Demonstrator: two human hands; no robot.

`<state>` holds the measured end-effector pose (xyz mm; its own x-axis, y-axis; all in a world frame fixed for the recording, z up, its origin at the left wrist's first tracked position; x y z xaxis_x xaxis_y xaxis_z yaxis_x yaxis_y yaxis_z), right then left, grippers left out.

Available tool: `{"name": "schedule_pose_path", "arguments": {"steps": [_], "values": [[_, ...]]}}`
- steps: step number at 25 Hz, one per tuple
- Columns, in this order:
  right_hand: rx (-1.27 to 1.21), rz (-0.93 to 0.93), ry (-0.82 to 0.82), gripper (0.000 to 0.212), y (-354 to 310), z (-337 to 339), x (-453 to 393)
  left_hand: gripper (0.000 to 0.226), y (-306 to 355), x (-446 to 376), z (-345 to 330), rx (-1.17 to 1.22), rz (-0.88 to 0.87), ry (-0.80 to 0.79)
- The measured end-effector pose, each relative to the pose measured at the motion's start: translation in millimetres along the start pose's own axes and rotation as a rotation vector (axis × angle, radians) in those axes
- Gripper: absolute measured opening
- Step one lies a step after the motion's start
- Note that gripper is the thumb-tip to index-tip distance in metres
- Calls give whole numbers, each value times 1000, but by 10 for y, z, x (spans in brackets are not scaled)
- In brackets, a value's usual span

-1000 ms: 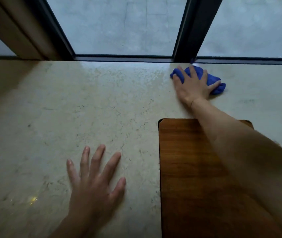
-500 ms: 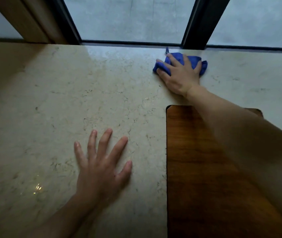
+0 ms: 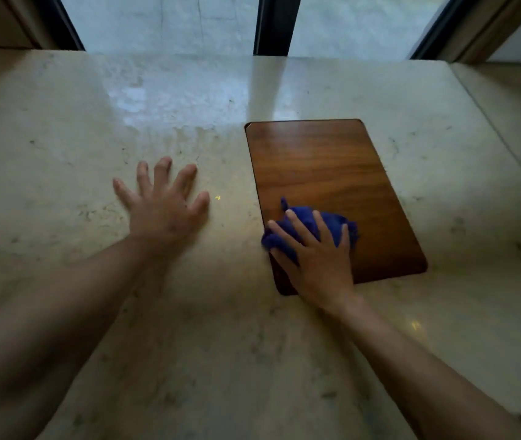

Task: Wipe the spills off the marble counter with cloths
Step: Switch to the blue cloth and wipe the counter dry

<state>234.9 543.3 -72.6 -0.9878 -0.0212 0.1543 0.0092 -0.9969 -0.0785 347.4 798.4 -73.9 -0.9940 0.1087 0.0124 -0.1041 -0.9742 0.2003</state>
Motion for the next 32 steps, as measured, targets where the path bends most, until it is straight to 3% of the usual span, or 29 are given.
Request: {"name": "schedule_pose_path", "arguments": {"steps": [5, 9, 12, 15, 21, 24, 28, 32], "values": [[-23, -236, 44, 54, 141, -207, 1652, 67, 28, 12, 20, 14, -59, -4], [-44, -398, 43, 55, -195, -347, 2297, 65, 77, 46, 45, 17, -41, 0], [17, -258, 31, 57, -892, -411, 2229, 64, 106, 77, 34, 28, -49, -2], [4, -253, 63, 57, -1209, -387, 1752, 65, 89, 68, 27, 8, -45, 0], [-61, -325, 79, 58, -1028, -198, 110, 63, 38, 65, -23, 9, -28, -31], [-105, -343, 182, 55, -864, 84, -786, 64, 21, 70, -3, 10, -3, -16], [-137, -350, 49, 55, -660, 216, -1994, 65, 79, 122, 17, -27, -19, -14], [-122, -344, 51, 57, -520, 477, -3168, 67, 83, 85, 0, -78, -23, -24]]}}
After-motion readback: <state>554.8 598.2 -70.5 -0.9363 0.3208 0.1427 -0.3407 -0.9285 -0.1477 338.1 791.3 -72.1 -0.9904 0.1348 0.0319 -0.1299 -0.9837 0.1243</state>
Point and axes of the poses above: each hand's wrist, its own x-axis away from the middle knuckle, its own z-axis out of the back of the hand, y = z × x, the point moved 10 cm from there along -x, towards the middle knuckle, and after that the axes turned 6 degrees about -z, right-handed, at the moved point
